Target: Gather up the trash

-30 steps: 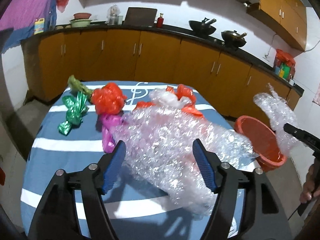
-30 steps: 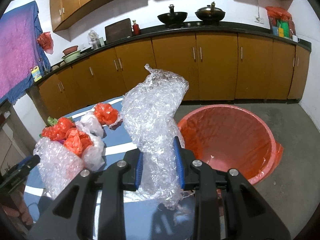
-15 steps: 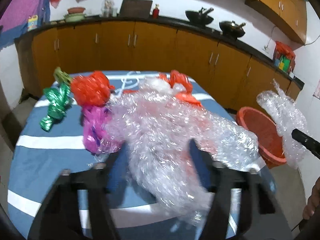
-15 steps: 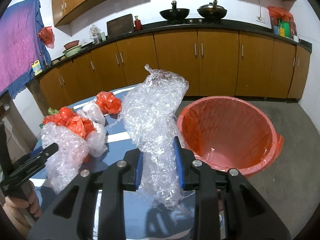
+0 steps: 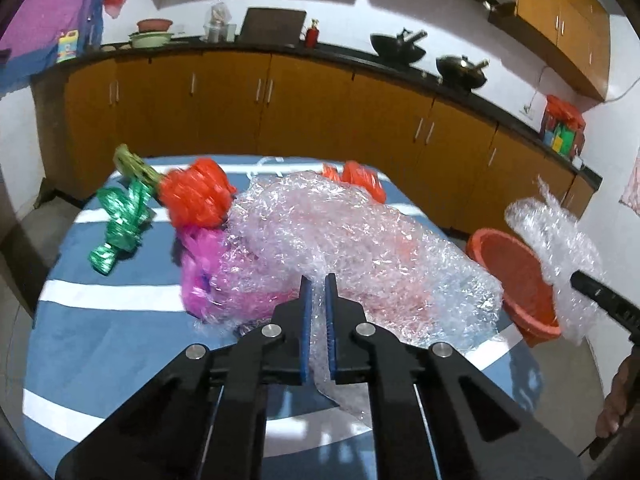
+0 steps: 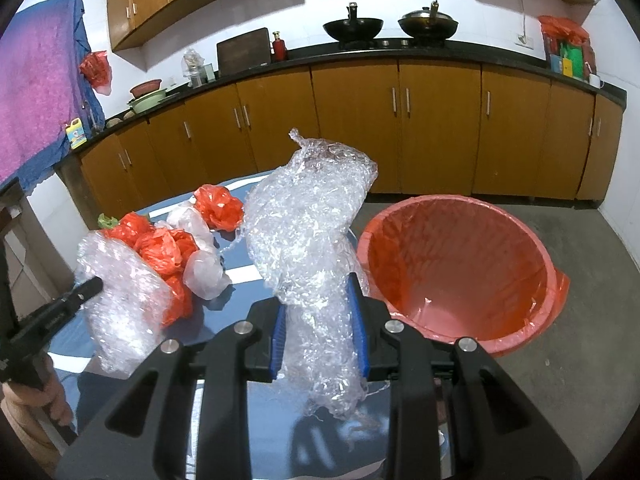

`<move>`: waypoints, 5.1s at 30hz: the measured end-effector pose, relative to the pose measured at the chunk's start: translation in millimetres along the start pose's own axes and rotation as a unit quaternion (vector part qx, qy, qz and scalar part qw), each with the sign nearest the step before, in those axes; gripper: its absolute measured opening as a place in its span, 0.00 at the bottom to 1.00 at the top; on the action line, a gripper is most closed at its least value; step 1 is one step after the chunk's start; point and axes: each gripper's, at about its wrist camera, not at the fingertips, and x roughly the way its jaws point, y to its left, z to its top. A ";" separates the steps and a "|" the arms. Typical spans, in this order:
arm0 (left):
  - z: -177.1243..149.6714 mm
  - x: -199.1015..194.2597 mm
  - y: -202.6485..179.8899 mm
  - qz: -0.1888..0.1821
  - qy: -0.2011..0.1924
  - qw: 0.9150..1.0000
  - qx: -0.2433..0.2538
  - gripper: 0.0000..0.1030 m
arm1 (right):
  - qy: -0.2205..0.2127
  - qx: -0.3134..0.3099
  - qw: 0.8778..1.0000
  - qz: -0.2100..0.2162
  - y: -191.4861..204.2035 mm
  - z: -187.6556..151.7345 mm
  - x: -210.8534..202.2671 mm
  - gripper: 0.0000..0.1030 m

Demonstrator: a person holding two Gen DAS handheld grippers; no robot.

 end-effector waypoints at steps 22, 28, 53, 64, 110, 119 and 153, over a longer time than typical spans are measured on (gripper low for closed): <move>53.0 -10.1 -72.7 -0.046 -0.053 0.997 0.029 0.06 | -0.035 0.025 0.999 -0.019 -43.0 18.0 -28.7 0.27; 56.8 11.1 -113.8 -0.069 -0.043 0.996 0.044 0.06 | -0.033 0.043 0.997 -0.046 -75.8 18.5 -25.5 0.27; 29.4 126.6 -256.0 -0.136 0.043 0.984 0.106 0.06 | 0.003 0.102 0.988 -0.113 -187.1 18.2 33.7 0.27; 22.4 152.2 -275.0 -0.158 0.069 0.976 0.131 0.12 | 0.014 0.100 0.989 -0.105 -200.1 18.4 60.7 0.31; 17.3 -22.7 29.4 0.139 -0.068 0.988 -0.011 0.75 | 0.030 -0.036 0.994 0.096 75.9 28.9 73.0 0.53; 0.4 -22.9 64.1 0.160 -0.064 0.985 -0.028 0.83 | 0.051 -0.072 0.990 0.114 133.3 19.9 90.1 0.64; 8.8 27.5 24.1 0.109 -0.023 0.994 -0.012 0.93 | 0.023 -0.054 0.994 0.094 110.9 41.4 87.9 0.36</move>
